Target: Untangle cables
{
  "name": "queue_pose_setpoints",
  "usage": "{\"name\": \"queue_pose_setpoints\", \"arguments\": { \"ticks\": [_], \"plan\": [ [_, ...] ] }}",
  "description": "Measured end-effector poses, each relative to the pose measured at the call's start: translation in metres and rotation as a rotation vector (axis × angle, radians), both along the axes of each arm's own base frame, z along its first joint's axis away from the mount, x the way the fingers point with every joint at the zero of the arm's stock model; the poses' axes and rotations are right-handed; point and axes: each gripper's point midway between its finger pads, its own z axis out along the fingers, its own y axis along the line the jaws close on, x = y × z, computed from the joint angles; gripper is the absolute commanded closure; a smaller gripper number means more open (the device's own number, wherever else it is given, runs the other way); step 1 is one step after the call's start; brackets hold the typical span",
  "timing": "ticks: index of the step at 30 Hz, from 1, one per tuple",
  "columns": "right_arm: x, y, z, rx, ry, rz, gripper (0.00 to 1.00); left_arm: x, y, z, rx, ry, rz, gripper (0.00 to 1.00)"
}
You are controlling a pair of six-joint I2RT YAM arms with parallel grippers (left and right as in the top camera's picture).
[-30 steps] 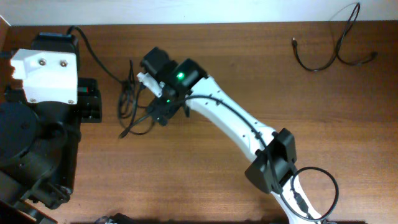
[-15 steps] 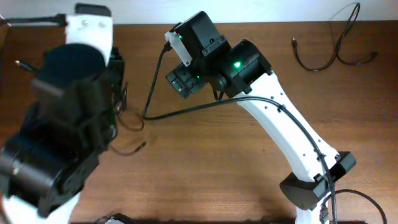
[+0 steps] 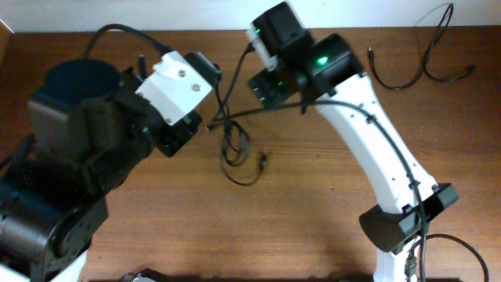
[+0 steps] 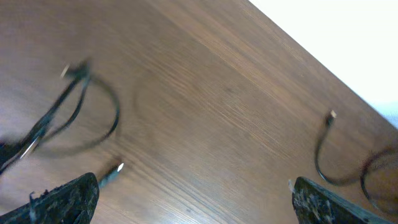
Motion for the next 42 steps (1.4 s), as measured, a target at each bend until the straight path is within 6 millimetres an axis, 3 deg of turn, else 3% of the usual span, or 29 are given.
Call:
{"name": "queue_pose_setpoints", "arguments": {
  "ticks": [3, 4, 5, 13, 16, 19, 23, 26, 32, 34, 36, 37, 38, 42],
  "plan": [
    [0.019, -0.053, -0.002, 0.031, 0.033, -0.111, 0.01, -0.001, 0.016, 0.006, -0.004, -0.018, 0.047, 1.0],
    [0.026, -0.081, 0.0, 0.066, 0.046, -0.165, 0.01, 0.0, 0.019, 0.006, -0.005, -0.019, 0.056, 1.0],
    [0.026, -0.088, 0.002, 0.077, 0.045, -0.177, 0.01, 0.0, 0.019, 0.006, -0.005, -0.019, 0.059, 1.0],
    [0.013, -0.084, 0.013, 0.121, 0.061, -0.126, 0.01, 0.01, 0.019, 0.0, 0.004, 0.003, 0.069, 1.0],
    [0.007, -0.073, 0.011, 0.173, 0.098, -0.081, 0.03, 0.015, 0.018, -0.004, 0.008, 0.013, 0.069, 1.0],
    [-0.009, -0.046, 0.015, 0.271, 0.153, 0.048, 0.02, 0.018, 0.017, 0.004, -0.003, -0.018, 0.071, 1.0],
    [-0.066, 0.004, 0.042, 0.393, 0.212, 0.32, 0.01, 0.021, 0.019, 0.008, -0.004, -0.037, 0.086, 1.0],
    [-0.11, 0.031, 0.043, 0.371, 0.275, 0.529, 0.01, 0.022, 0.02, 0.009, -0.003, -0.046, 0.095, 1.0],
    [-0.153, 0.067, 0.036, 0.266, 0.257, 0.893, 0.01, 0.022, 0.02, 0.012, -0.006, -0.055, 0.097, 1.0],
    [-0.149, 0.078, 0.022, 0.251, 0.242, 0.943, 0.01, 0.022, 0.021, 0.013, -0.007, -0.058, 0.097, 1.0],
    [-0.135, 0.089, -0.013, 0.243, 0.264, 0.938, 0.01, 0.018, 0.022, 0.016, -0.011, -0.068, 0.097, 1.0],
    [-0.128, 0.093, -0.04, 0.235, 0.298, 0.924, 0.01, 0.016, 0.023, 0.018, -0.014, -0.075, 0.098, 1.0],
    [-0.125, 0.095, -0.052, 0.232, 0.309, 0.919, 0.01, 0.013, 0.024, 0.021, -0.017, -0.084, 0.098, 1.0],
    [-0.108, 0.103, -0.063, 0.206, 0.249, 0.902, 0.01, 0.01, 0.025, 0.026, -0.024, -0.1, 0.098, 1.0]
  ]
}}
